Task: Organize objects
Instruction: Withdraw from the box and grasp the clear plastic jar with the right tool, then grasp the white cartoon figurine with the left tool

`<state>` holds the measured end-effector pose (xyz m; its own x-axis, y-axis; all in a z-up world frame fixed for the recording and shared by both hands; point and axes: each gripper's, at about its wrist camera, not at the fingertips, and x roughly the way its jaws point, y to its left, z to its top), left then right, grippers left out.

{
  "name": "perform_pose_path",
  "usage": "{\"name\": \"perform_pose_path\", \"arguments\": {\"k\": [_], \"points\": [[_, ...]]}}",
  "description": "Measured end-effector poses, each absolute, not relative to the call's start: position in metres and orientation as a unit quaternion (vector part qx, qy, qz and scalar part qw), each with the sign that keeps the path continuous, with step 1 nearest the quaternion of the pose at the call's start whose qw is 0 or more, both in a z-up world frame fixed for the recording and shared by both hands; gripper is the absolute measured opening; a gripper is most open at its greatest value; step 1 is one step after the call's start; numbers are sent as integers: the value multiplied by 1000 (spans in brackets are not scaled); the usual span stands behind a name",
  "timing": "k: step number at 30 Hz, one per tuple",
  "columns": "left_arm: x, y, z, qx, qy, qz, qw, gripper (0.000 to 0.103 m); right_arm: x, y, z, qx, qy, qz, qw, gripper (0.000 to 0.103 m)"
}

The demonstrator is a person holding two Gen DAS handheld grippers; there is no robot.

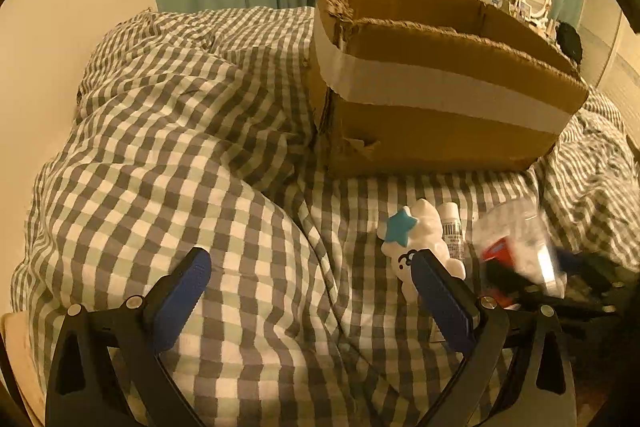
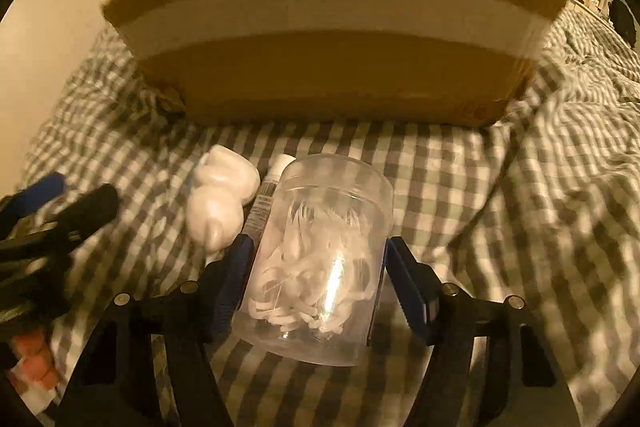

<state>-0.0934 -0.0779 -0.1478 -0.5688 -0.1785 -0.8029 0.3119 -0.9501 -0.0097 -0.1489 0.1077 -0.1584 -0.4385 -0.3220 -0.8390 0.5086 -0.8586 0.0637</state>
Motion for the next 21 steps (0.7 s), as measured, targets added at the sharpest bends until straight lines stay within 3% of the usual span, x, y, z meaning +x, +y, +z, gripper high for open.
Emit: {"name": "perform_pose_path", "arguments": {"k": [13,17,19,21], "points": [[-142,-29,-173,473,65,-877,57,101,-151,151,-121,420,101,-878,207,67],[-153,-15,-181,483,44,-873,48,90,-154,153,-122,427,93,-875,211,65],[-156,-10,-187,491,36,-870,37,74,-152,152,-123,428,95,-873,212,64],[-159,-9,-191,493,36,-868,33,74,-150,150,-127,431,98,-871,215,62]]}}
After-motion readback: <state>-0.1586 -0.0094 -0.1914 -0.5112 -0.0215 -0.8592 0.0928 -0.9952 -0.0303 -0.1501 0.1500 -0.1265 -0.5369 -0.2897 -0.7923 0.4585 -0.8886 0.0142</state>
